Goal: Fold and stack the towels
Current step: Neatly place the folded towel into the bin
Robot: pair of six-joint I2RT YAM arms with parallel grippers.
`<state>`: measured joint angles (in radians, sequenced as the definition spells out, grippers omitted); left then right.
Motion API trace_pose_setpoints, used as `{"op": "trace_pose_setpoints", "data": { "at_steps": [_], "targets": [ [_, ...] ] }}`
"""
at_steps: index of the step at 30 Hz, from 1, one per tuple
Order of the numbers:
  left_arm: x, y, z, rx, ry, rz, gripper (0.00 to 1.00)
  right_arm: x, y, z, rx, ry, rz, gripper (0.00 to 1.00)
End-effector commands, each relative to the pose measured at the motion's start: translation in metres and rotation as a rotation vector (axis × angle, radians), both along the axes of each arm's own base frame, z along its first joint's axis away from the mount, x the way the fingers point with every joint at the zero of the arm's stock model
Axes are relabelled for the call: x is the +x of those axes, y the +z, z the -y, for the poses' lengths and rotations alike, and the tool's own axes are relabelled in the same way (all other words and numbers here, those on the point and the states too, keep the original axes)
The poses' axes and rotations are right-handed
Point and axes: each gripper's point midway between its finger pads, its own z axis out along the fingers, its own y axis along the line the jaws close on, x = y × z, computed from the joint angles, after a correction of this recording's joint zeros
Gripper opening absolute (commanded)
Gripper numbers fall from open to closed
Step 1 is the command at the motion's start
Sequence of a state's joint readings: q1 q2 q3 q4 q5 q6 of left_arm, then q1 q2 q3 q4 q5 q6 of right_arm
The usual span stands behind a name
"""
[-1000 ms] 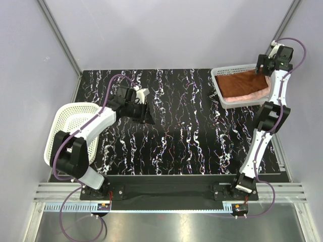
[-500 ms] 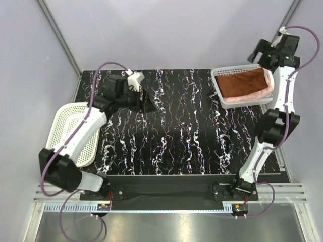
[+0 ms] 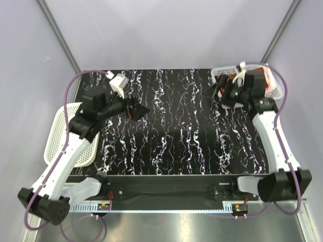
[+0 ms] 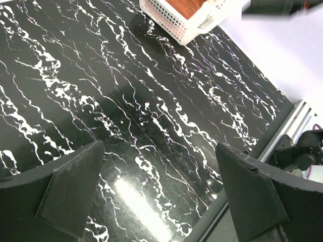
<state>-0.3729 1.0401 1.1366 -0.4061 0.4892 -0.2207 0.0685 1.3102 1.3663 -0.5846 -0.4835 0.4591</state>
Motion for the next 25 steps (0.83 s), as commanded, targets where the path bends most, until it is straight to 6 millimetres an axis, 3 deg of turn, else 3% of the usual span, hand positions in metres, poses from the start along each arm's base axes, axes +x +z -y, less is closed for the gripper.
{"op": "trace_pose_setpoints", "data": {
  "at_steps": [1,4,7,10,18,25],
  "targets": [
    [-0.015,0.025,-0.007,-0.059,0.022,0.081,0.99,-0.038,0.0,0.001,0.053,-0.034,0.028,1.0],
    [-0.022,0.022,-0.018,-0.061,0.077,0.079,0.99,-0.066,0.007,0.012,0.009,-0.068,0.103,1.0],
    [-0.033,0.025,-0.027,-0.085,0.118,0.093,0.99,-0.087,0.0,0.028,-0.064,-0.124,0.125,1.0],
    [-0.044,0.029,-0.035,-0.107,0.142,0.11,0.99,-0.098,-0.002,0.038,-0.098,-0.166,0.14,1.0],
    [-0.056,0.012,-0.043,-0.104,0.166,0.098,0.99,-0.102,0.007,0.034,-0.088,-0.145,0.163,1.0],
    [-0.06,0.02,-0.037,-0.122,0.123,0.108,0.99,-0.089,0.01,0.031,-0.062,-0.149,0.165,1.0]
  ]
}}
